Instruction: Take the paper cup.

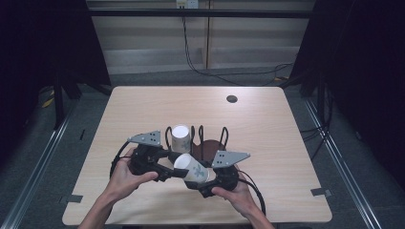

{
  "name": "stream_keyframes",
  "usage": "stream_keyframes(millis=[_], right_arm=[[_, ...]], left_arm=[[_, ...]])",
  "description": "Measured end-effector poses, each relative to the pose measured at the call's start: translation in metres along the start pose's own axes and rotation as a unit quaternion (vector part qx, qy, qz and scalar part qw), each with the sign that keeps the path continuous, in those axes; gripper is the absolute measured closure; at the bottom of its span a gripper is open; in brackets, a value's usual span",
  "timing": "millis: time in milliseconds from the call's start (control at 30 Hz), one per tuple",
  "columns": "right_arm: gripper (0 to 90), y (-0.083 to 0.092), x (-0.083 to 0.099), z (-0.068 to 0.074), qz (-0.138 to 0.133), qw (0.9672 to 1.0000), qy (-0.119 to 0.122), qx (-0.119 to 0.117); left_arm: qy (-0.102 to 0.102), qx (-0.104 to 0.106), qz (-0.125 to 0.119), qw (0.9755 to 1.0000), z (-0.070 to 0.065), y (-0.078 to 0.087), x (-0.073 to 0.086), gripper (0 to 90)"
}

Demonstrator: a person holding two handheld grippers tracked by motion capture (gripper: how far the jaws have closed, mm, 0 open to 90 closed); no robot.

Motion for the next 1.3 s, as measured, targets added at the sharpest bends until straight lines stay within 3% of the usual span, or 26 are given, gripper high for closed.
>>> stream_keyframes(millis=[267, 533, 667, 800, 933, 1033, 1133, 1300], right_arm=[[28.7, 0.005, -0.003, -0.001, 0.012, 0.9999, 0.004, -0.004], [29.2, 0.004, -0.002, -0.004, 0.022, 0.9997, -0.008, -0.002], [29.4, 0.001, -0.002, -0.006, 0.031, 0.9994, -0.012, -0.002], [29.5, 0.003, -0.003, -0.008, 0.035, 0.9993, -0.015, 0.004], [29.5, 0.005, -0.003, -0.01, 0.041, 0.999, -0.013, 0.013], [29.6, 0.006, -0.003, -0.01, 0.048, 0.9986, -0.01, 0.017], [29.8, 0.007, -0.003, -0.011, 0.069, 0.9971, -0.008, 0.032], [30.1, 0.009, -0.003, -0.012, 0.082, 0.996, -0.008, 0.034]], left_arm=[[0.003, -0.006, -0.004, 1.0, 0.0, -0.002, 0.001, 25.1], [0.013, -0.033, -0.009, 0.9993, 0.002, 0.007, 0.002, 18.0], [0.002, -0.051, -0.002, 0.9987, 0.003, 0.012, 0.006, 18.5], [-0.005, -0.067, 0.036, 0.9971, 0.008, 0.015, 0.009, 19.7], [-0.005, -0.066, 0.01, 0.9978, 0.01, 0.018, 0.012, 20.5], [-0.023, -0.093, 0.033, 0.9948, 0.01, 0.014, 0.014, 22.4], [-0.037, -0.091, 0.043, 0.9942, 0.008, 0.011, 0.013, 29.5], [-0.048, -0.092, 0.058, 0.9929, 0.007, 0.007, 0.015, 28.8]])
Point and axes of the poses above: each handheld gripper's, and its own axes: y roughly backward along the jaws, x roughly out of its underside, z roughly to its left, the point moved 2 cm from there along -y, roughly forward along the jaws, and after that the axes turned 8 degrees about z, right-handed, at the moved point
